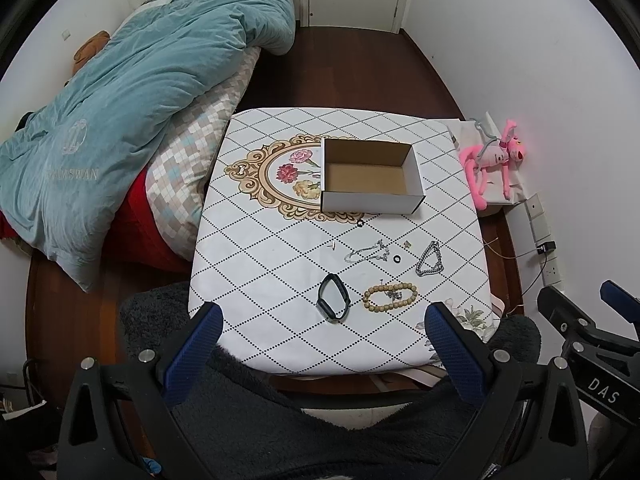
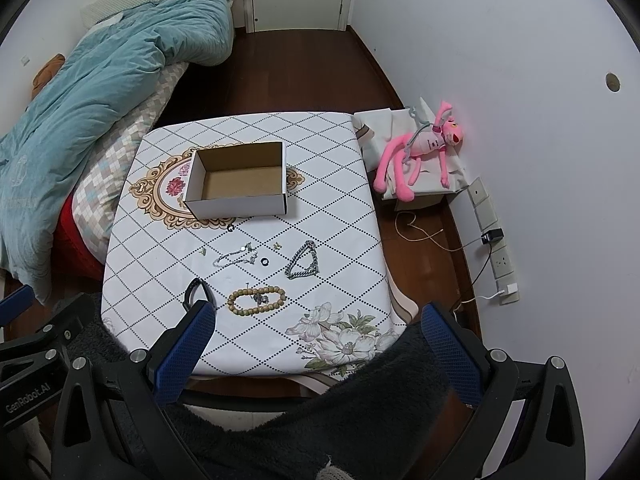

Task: Organize jewelry

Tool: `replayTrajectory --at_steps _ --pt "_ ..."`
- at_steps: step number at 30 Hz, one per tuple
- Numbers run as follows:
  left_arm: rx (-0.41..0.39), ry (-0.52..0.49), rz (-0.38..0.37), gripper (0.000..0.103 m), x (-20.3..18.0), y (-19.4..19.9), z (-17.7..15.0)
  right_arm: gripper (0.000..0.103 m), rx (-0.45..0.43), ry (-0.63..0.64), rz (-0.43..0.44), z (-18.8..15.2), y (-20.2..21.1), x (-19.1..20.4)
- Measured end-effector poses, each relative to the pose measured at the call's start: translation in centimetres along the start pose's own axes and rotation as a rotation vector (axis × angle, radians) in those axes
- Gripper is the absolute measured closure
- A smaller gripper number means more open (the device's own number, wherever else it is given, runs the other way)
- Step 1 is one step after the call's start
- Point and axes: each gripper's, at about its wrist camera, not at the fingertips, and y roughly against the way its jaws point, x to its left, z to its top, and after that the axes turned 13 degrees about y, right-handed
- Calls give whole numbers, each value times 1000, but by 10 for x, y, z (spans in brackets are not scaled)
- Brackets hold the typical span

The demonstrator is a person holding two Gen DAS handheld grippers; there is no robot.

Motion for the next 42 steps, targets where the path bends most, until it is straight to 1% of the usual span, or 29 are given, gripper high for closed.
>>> replayTrajectory --at_steps 3,6,9,11,15,17,19,20,21,23,25,27,28,30,31,33,34,35,36,37,38,39,40,41,42 --pt "-4 -4 -3 0 1 0 0 0 -4 -3 0 1 3 -1" --pt "-13 2 -1 0 3 -11 5 0 -8 -13 -2 1 -3 -5" --pt "-34 -2 40 0 4 -32 13 0 -5 -38 -11 5 -19 -10" --pt "-38 4 71 0 9 -51 17 0 13 -51 -17 8 -36 -15" --pt "13 19 111 1 21 -98 20 0 70 -57 -21 9 -80 -15" --pt "50 29 100 1 27 -120 18 0 112 -58 -18 7 -109 -14" --pt "112 30 91 3 30 -145 13 0 155 -57 -3 5 -139 -11" --pt "126 26 90 11 30 -153 11 1 176 -59 0 3 -153 -10" --pt "150 18 93 16 30 -164 8 2 196 -58 6 0 -167 -7" --pt "193 12 84 21 28 -181 3 6 237 -60 26 -6 -194 -1" --pt "239 -1 74 22 25 -201 -4 9 267 -61 49 -12 -216 7" --pt "275 -2 68 32 23 -215 -10 13 299 -66 74 -17 -236 13" --pt "295 0 60 34 22 -223 -12 15 309 -68 85 -19 -245 17" --pt "320 -6 63 49 20 -234 -17 19 332 -68 93 -23 -260 23" --pt "338 -4 57 51 20 -240 -20 23 340 -71 104 -25 -267 26" --pt "360 2 54 60 21 -248 -24 27 351 -76 119 -29 -278 31" --pt "372 8 51 60 22 -252 -26 30 354 -78 125 -30 -282 33" --pt "378 11 51 66 23 -255 -28 33 358 -80 130 -31 -286 35" --pt "380 11 50 74 24 -257 -29 38 359 -81 138 -31 -290 38" --pt "381 11 48 77 25 -259 -30 45 362 -82 145 -32 -292 40" --pt "377 12 45 82 27 -261 -31 48 356 -84 159 -32 -294 42" --pt "372 10 41 86 28 -262 -32 54 356 -87 171 -33 -296 45" --pt "364 4 45 88 29 -263 -33 58 347 -81 162 -34 -296 47" --pt "357 0 48 92 30 -264 -34 59 341 -68 150 -34 -296 49" --pt "350 -4 50 93 32 -265 -35 60 340 -59 140 -35 -296 52"
